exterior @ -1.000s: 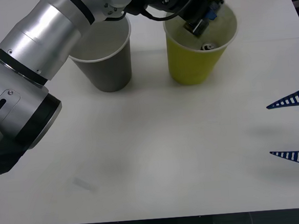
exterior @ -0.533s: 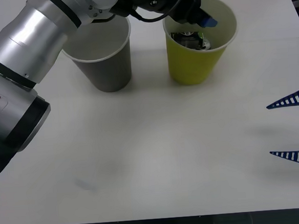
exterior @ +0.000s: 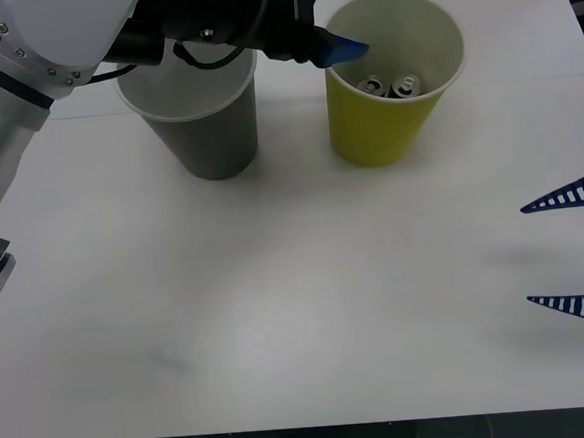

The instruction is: Put the can into the green bin and the plastic bottle into the gray bin

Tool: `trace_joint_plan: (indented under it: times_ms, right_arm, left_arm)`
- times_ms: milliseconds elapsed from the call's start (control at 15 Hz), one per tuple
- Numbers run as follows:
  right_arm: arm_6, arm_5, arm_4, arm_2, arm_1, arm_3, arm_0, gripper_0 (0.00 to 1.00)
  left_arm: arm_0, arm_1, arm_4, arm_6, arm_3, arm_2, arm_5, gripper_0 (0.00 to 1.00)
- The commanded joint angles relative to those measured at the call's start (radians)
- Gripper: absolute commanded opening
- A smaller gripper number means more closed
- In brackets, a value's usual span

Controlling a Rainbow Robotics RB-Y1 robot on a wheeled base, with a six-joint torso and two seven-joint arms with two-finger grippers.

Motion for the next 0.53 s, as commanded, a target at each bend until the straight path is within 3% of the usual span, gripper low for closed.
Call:
trace_joint_plan:
  times_ms: [67,267,533]
  right_arm:
    - [0.0,0.0,0.0,0.0,0.0,0.0,0.0,1.0]
    - [0.0,0.0,0.0,0.0,0.0,0.0,0.0,1.0]
    - [0.0,0.0,0.0,0.0,0.0,0.0,0.0,1.0]
  left_arm:
    - [0.121,0.089,0.047,-0.011,-0.166,0.042,-0.001,1.0]
    - [0.267,0.209,0.114,-0.045,-0.332,0.085,-0.001,1.0]
    - [0.506,0.352,0.292,-0.241,-0.463,0.196,-0.001,1.0]
